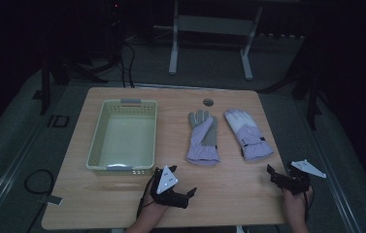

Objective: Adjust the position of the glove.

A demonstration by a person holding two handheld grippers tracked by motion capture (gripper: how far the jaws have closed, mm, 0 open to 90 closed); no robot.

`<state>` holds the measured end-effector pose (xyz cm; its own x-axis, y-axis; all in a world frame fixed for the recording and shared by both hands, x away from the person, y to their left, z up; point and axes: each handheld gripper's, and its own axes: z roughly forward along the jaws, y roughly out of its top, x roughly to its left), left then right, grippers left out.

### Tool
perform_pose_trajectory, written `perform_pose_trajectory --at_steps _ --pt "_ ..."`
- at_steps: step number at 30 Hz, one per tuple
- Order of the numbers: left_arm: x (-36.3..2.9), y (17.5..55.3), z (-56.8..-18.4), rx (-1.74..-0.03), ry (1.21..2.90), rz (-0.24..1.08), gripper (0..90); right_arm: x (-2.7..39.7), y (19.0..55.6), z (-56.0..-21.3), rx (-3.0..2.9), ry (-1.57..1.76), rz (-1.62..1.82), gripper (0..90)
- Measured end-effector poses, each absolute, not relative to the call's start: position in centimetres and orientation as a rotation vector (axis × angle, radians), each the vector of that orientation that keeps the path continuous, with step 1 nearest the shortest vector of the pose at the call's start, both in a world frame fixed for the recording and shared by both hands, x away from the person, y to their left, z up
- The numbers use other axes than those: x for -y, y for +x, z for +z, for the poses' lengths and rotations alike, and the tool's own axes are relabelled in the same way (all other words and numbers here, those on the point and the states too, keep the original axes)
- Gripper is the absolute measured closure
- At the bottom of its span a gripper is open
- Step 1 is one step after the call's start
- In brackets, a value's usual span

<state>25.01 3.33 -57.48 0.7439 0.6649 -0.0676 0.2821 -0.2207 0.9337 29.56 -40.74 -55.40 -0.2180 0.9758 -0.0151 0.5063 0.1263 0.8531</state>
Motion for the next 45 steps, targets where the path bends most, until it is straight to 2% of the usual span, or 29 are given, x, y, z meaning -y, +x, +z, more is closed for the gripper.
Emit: perform_pose_trajectory --at_steps 13,24,29,31,34,45 --pt "-3.2 25.0 -57.5 -0.731 1.816 0.417 0.0 40.7 30.2 -55.2 -1.823 1.454 0.973 12.8" --pt "-3.1 25.0 -57.5 -0.728 1.826 0.418 0.0 39.9 30.3 -51.2 -1.815 1.403 0.899 13.0" --pt "-3.2 25.0 -57.5 -0.733 1.826 0.414 0.0 39.6 30.6 -49.2 -1.868 1.368 0.956 19.0" --pt "-3.1 25.0 -57.5 -0.733 1.826 0.414 0.0 39.3 30.7 -48.5 -1.876 1.369 0.950 18.6" --pt "-3.2 25.0 -57.5 -0.735 1.826 0.413 0.0 39.0 31.0 -47.6 -1.867 1.370 0.985 12.6" --pt "-3.2 25.1 -57.5 -0.734 1.826 0.410 0.0 37.5 32.5 -44.4 -1.835 1.407 1.076 11.4"
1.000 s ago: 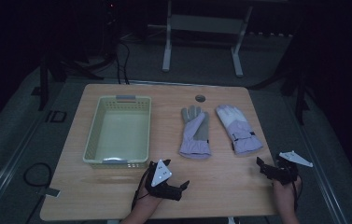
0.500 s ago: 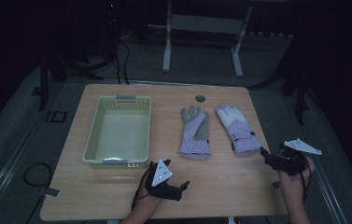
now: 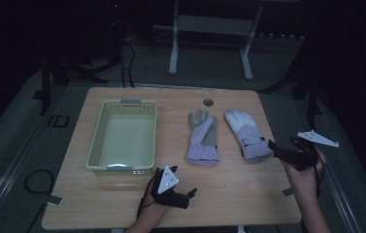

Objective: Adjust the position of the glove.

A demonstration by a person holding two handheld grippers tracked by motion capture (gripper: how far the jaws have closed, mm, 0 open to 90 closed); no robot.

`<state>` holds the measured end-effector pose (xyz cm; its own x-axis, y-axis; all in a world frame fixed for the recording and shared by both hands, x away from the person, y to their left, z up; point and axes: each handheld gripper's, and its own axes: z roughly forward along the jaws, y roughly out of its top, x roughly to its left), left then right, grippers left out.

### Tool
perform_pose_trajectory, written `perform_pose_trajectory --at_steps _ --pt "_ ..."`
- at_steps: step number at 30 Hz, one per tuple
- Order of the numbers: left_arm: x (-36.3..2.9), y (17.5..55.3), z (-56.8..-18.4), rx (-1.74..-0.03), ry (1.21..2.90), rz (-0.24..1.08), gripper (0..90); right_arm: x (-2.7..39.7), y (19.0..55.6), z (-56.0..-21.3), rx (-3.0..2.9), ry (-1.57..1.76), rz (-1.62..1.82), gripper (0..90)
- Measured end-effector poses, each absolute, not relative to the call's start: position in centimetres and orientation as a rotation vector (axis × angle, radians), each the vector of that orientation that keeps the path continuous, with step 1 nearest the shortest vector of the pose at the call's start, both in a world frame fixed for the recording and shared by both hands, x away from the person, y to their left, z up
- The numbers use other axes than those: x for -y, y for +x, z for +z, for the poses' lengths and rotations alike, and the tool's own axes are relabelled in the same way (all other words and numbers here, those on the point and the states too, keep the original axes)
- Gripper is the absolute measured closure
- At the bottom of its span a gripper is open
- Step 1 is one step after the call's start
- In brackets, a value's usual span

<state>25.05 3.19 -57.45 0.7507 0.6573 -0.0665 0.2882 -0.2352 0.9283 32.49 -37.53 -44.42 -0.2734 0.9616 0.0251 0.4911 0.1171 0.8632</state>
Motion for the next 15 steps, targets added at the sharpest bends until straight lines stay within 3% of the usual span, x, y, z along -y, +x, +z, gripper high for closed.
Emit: perform_pose_trajectory --at_steps 15 --pt "-3.2 25.0 -57.5 -0.730 1.831 0.406 0.0 33.1 34.2 -40.9 -1.902 1.274 1.102 11.5"
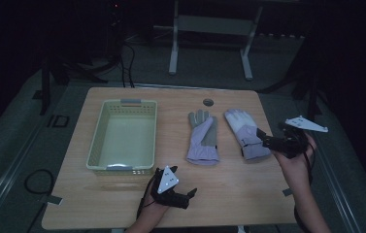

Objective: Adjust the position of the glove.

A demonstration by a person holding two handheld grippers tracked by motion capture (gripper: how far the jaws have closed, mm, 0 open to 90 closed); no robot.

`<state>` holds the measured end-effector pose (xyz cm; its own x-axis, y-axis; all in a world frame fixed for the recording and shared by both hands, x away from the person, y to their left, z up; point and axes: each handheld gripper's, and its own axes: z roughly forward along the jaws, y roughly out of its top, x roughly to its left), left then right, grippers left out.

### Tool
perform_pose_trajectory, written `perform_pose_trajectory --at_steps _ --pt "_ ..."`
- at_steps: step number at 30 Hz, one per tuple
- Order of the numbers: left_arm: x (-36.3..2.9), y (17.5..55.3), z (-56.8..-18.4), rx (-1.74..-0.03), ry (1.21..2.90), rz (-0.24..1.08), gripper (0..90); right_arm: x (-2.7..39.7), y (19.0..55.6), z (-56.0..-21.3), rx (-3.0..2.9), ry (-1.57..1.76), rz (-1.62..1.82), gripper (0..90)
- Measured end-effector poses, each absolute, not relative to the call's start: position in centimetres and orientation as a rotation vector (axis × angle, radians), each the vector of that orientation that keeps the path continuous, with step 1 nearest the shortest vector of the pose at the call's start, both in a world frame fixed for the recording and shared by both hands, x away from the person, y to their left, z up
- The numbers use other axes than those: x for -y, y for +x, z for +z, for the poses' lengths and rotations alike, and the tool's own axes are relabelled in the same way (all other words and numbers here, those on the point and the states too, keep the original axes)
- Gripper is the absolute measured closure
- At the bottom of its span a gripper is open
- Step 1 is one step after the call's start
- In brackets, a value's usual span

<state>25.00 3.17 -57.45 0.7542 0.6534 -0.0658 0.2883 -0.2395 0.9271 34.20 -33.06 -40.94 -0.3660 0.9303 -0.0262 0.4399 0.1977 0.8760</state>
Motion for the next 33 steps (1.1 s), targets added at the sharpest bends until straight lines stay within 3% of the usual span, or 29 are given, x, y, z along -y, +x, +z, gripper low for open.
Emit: perform_pose_trajectory --at_steps 22,33 --pt "-3.0 24.8 -57.5 -0.716 1.836 0.416 0.0 24.0 38.6 -41.5 -2.046 1.264 1.123 13.3" --pt "-3.0 24.8 -57.5 -0.708 1.838 0.415 0.0 20.1 40.8 -44.1 -2.130 1.306 1.112 14.4"
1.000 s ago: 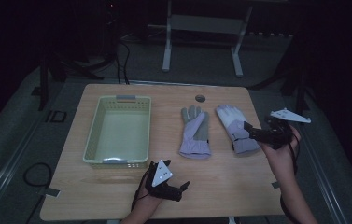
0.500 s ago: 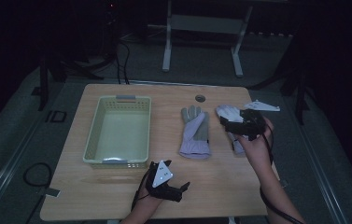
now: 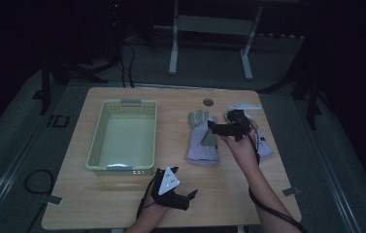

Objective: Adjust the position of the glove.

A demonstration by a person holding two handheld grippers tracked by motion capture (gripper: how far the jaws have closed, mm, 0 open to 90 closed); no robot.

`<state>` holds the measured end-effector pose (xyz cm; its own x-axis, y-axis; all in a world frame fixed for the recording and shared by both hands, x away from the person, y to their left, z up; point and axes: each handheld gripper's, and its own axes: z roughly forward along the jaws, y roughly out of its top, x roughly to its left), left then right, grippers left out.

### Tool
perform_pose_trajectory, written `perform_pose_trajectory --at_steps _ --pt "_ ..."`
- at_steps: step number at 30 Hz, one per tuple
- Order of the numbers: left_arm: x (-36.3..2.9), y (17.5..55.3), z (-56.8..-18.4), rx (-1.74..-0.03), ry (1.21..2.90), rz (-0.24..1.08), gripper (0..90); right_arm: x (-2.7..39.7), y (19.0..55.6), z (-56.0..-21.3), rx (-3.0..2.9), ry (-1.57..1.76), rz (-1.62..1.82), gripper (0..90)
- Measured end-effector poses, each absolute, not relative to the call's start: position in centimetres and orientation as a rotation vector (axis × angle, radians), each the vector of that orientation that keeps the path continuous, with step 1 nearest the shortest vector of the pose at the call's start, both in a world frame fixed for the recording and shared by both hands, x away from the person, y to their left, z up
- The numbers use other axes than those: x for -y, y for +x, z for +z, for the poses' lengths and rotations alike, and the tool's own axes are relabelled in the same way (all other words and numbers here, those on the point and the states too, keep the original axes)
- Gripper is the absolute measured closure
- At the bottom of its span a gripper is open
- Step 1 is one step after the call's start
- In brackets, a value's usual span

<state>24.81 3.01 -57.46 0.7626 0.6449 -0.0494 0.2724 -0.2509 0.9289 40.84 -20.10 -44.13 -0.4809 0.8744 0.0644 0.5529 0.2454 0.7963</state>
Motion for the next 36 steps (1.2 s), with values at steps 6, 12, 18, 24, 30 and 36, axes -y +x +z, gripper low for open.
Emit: perform_pose_trajectory --at_steps 6,12,18,24,30,36 --pt "-3.0 24.8 -57.5 -0.710 1.836 0.412 0.0 18.5 41.9 -46.1 -2.166 1.340 1.084 15.8" --pt "-3.0 24.8 -57.5 -0.709 1.837 0.412 0.0 17.5 43.1 -48.2 -2.194 1.373 1.047 19.5" --pt "-3.1 24.8 -57.5 -0.706 1.839 0.407 0.0 17.3 44.3 -50.4 -2.207 1.445 0.989 22.5" --pt "-3.1 24.8 -57.5 -0.707 1.839 0.401 0.0 17.7 45.1 -52.4 -2.222 1.533 0.916 33.2" --pt "-3.1 24.8 -57.5 -0.708 1.839 0.401 0.0 17.9 45.4 -53.6 -2.237 1.540 0.869 34.8" --pt "-3.1 24.9 -57.5 -0.710 1.838 0.399 0.0 17.8 45.3 -54.2 -2.264 1.506 0.856 42.2"
